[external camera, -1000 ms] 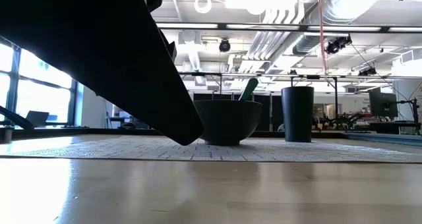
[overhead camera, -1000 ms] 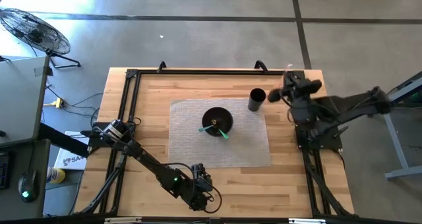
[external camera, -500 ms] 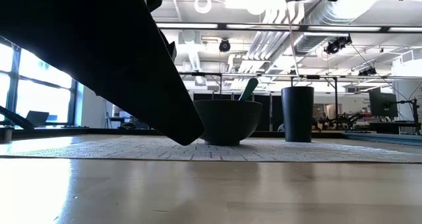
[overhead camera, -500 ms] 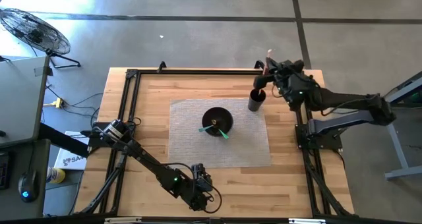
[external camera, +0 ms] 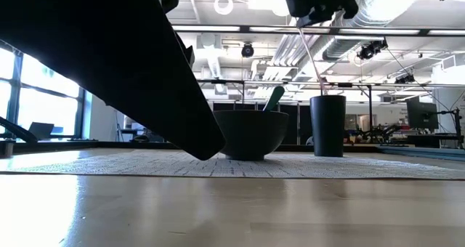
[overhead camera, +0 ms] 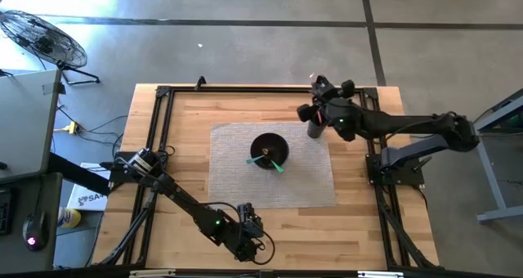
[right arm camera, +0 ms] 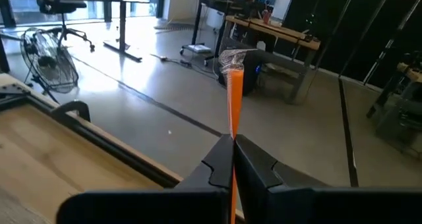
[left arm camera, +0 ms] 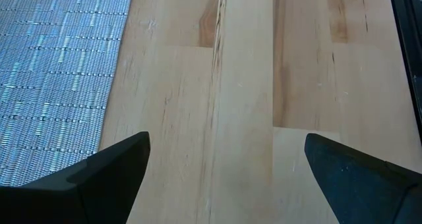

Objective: Pick & Place Utensil
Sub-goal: Put the orange straw into the black cup

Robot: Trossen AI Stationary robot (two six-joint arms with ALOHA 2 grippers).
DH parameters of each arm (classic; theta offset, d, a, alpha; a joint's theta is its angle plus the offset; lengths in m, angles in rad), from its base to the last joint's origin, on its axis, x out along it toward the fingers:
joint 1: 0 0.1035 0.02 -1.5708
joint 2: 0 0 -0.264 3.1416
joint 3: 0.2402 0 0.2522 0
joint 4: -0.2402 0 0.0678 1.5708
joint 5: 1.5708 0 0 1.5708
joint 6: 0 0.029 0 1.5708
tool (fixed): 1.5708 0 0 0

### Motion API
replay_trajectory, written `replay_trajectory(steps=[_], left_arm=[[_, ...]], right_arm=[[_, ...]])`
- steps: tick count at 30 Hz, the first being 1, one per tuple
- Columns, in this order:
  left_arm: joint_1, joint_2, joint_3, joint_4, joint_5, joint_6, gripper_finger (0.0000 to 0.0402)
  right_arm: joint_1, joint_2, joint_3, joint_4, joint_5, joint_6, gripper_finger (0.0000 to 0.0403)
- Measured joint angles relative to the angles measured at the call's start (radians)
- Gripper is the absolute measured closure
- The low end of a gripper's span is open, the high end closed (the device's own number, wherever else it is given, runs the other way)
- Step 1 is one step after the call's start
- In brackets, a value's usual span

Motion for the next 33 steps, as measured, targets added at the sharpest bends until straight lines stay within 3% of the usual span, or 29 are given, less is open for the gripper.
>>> replay_trajectory(steps=[3,8,19,33], left_arm=[[0.000,0.000,0.000,0.000,0.000,0.000,0.0003],[0.000,0.000,0.000,0.016,0.000,0.000,0.0003],[0.000,0.000,0.000,0.053,0.003,0.000,0.0003],[0.026,-0.004,0.008,0.030,0.028,0.014,0.0003]], right_arm=[[0.001,0.023,0.000,-0.024,0.031,0.064,0.0397],[0.023,0.032,0.000,-0.122,0.201,0.219,0.0400],[0.062,0.032,0.000,-0.319,0.279,0.428,0.0401],[-0.002,0.122,0.000,-0.347,0.114,0.498,0.0364]])
